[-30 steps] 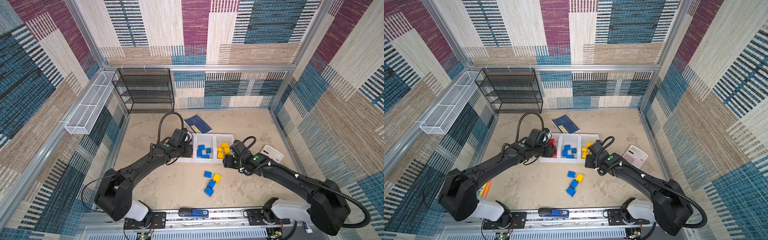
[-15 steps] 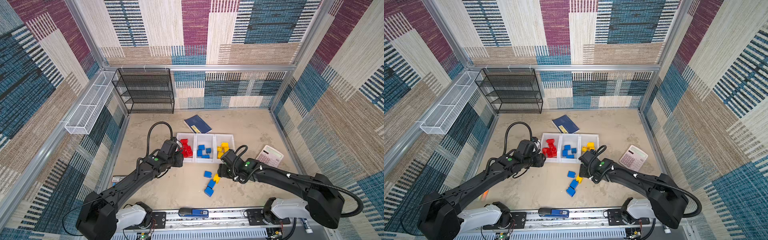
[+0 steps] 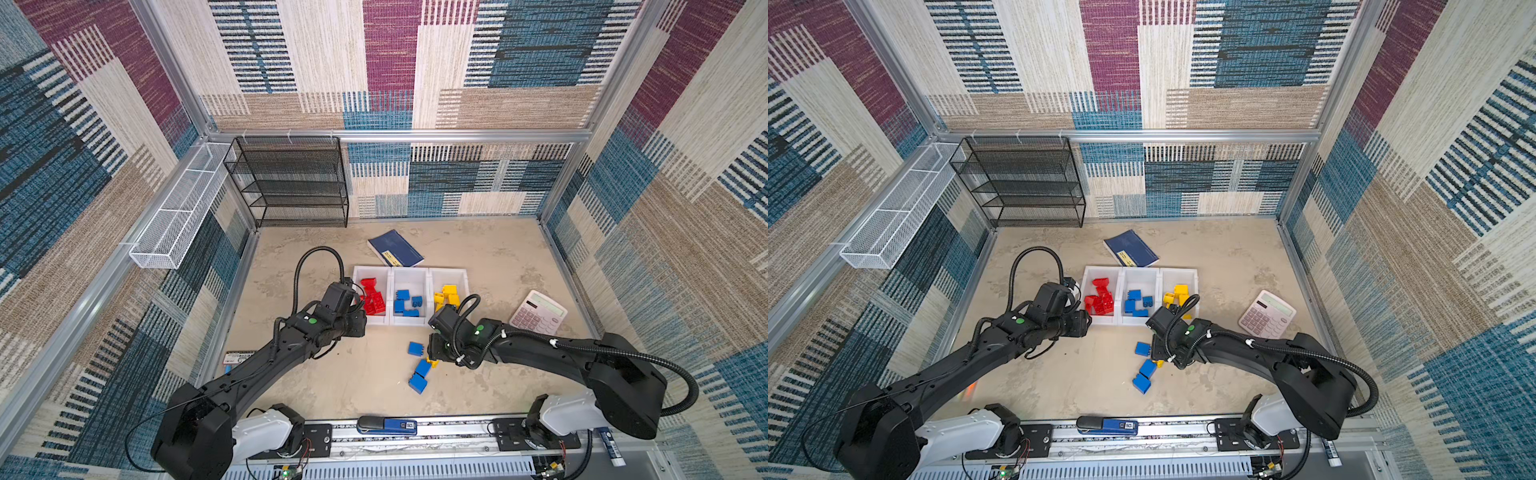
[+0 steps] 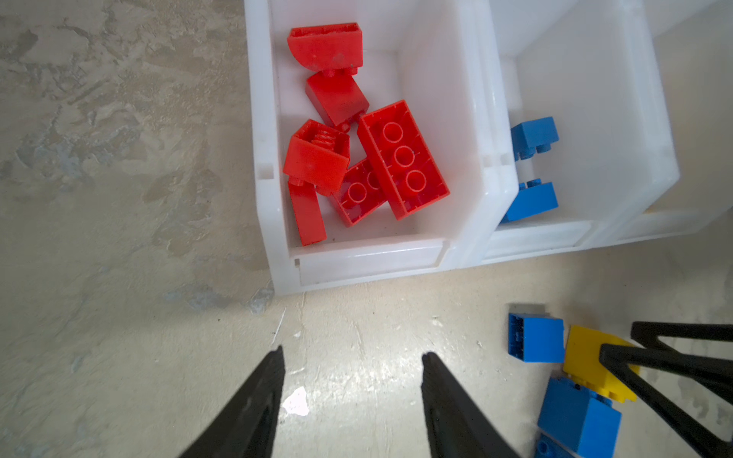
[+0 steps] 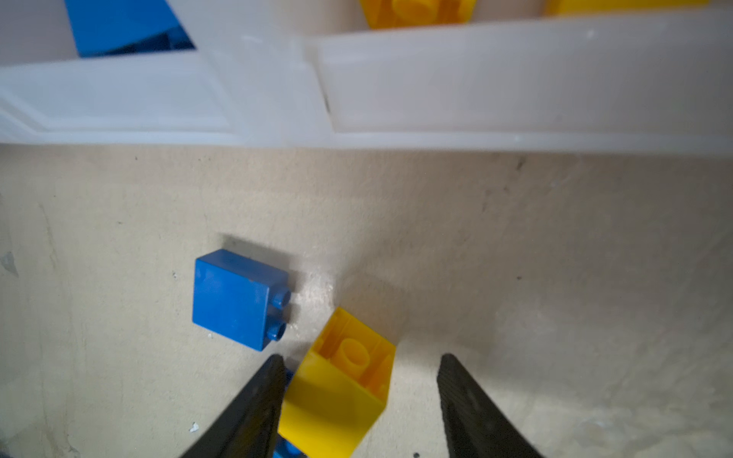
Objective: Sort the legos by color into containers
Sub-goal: 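Lower the right gripper and grasp a yellow brick in front of the bin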
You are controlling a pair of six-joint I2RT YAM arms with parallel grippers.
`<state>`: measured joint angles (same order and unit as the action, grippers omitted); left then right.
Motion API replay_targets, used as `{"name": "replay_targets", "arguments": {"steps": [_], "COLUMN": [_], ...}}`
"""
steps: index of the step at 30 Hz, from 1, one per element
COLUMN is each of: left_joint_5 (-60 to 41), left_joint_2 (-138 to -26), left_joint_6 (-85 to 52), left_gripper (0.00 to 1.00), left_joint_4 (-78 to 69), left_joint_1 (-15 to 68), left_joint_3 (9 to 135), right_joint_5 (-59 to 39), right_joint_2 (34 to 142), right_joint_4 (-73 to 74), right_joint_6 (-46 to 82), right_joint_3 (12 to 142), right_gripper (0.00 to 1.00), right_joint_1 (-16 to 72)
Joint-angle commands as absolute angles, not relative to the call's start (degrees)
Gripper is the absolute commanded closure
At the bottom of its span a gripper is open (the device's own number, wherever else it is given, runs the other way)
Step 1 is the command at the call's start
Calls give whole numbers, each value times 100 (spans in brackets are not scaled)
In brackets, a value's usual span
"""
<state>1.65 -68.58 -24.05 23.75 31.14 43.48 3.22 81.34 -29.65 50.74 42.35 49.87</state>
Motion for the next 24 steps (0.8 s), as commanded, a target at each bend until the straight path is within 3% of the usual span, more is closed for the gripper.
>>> {"name": "replay_targets", "arguments": {"steps": [1, 9, 12, 18, 24], "left_joint_5": [132, 150, 149, 176, 141], "left_joint_2": [-6821, -6772, -6770, -6745, -6761], "left_joint_6": [-2514, -2549, -2548, -2549, -2610], "left_gripper": [41, 41, 41, 41, 41], "left_joint_4": [2342, 2351, 2364, 2371, 2352], "left_joint_1": [3110, 3109, 3104, 3111, 3110], "left_joint_3": [4320, 4273, 4273, 4271, 4228], "right_joint_5": [322, 358, 365, 356, 309], "right_joint_2": [8084, 7862, 7803, 7625, 7661], "right_joint_4": [-2918, -2947, -2993, -3200, -3232], "right_joint_6": [5220, 5254, 5256, 5247, 5306], "right_joint_3": [4148, 4034, 4034, 4131, 4114], "right_gripper": [46, 62, 56, 33, 31], "right_joint_1": [5009, 5014, 5014, 5145, 5300]}}
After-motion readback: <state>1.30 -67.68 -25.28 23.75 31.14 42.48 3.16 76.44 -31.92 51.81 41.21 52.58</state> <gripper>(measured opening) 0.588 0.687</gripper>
